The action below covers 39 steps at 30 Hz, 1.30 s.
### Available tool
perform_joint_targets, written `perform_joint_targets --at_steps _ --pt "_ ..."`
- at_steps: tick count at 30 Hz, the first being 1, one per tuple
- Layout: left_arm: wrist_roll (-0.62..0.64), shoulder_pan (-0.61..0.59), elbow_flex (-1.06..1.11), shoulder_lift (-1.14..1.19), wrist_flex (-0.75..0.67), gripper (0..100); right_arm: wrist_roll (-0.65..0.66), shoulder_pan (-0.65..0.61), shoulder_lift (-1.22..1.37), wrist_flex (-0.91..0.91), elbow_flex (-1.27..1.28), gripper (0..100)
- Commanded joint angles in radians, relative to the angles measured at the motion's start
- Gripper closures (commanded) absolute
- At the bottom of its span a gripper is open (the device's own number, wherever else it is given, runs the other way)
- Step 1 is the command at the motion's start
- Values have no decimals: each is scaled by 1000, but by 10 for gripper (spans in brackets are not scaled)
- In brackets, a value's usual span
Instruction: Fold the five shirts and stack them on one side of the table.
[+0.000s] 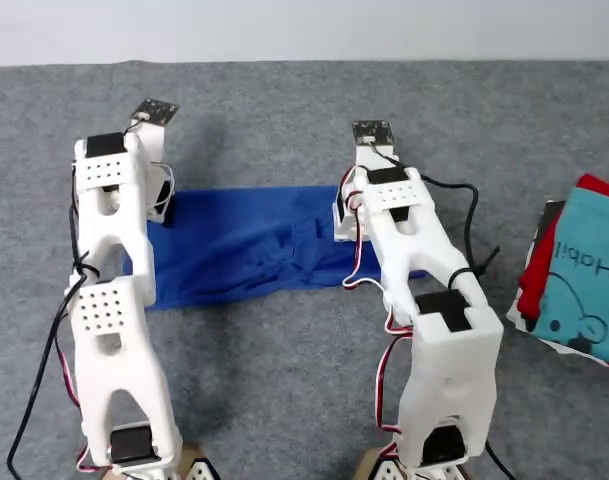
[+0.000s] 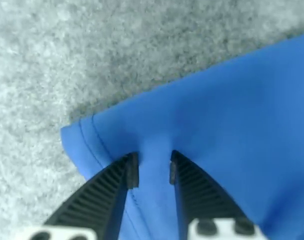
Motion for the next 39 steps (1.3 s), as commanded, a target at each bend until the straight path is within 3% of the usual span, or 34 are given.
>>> perform_joint_targets --at_steps 1,9,15,24,28,35,39 --pt "-2 2 -134 34 38 892 0 39 25 -1 8 984" --pt "-2 0 -384 132 114 892 3 71 25 145 8 984" --pt "-2 -2 -515 135 161 892 3 65 24 159 -26 984" --pt "44 -41 -524 41 175 892 5 61 15 163 -150 984" --pt "71 -46 -358 -121 176 889 5 25 -54 163 -187 984" --pt "63 -46 203 -451 172 881 5 -70 -245 163 -190 980" --pt "38 -61 400 -528 170 808 6 -84 -357 191 -192 980"
